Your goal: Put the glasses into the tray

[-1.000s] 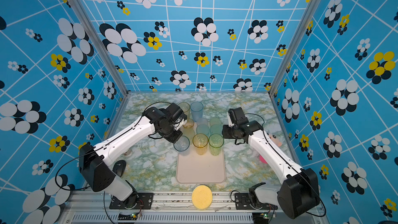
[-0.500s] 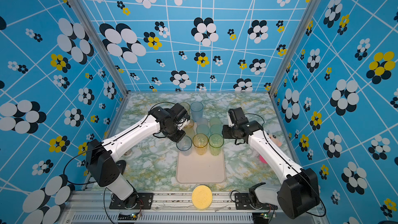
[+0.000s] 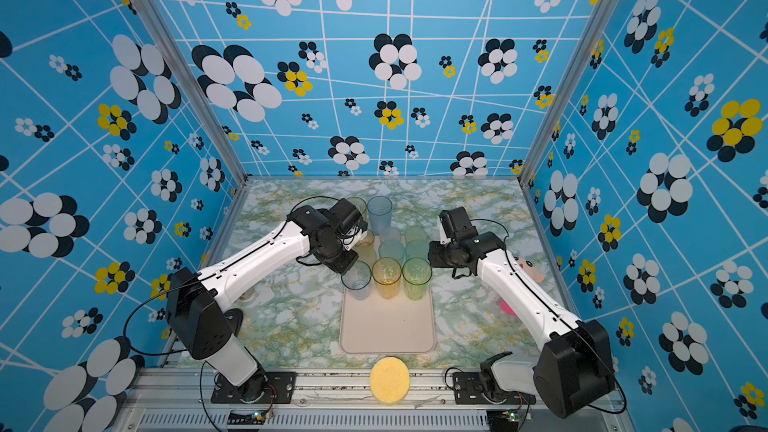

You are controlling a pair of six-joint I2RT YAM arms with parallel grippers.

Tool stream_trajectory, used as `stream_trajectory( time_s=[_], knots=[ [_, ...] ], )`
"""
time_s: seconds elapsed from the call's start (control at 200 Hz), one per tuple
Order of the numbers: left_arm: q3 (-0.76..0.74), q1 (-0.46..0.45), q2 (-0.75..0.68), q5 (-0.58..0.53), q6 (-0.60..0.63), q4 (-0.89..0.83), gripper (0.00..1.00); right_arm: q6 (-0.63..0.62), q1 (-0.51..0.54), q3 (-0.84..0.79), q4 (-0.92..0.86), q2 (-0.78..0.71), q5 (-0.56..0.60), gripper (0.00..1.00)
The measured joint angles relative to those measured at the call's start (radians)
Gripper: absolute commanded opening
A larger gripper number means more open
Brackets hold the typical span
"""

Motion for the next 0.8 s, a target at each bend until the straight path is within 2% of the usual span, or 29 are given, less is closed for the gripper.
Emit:
stream_trajectory(
  time_s=[0.25,0.8],
  knots=[
    [0.000,0.002,0.000,-0.015,0.000,0.000,0.19,0.000,0.000,0.000,0.000,0.000,0.000,0.45],
    [0.000,0.006,-0.008,-0.023,0.000,0.000,0.21,0.000,0.000,0.000,0.000,0.000,0.000,0.45]
  ],
)
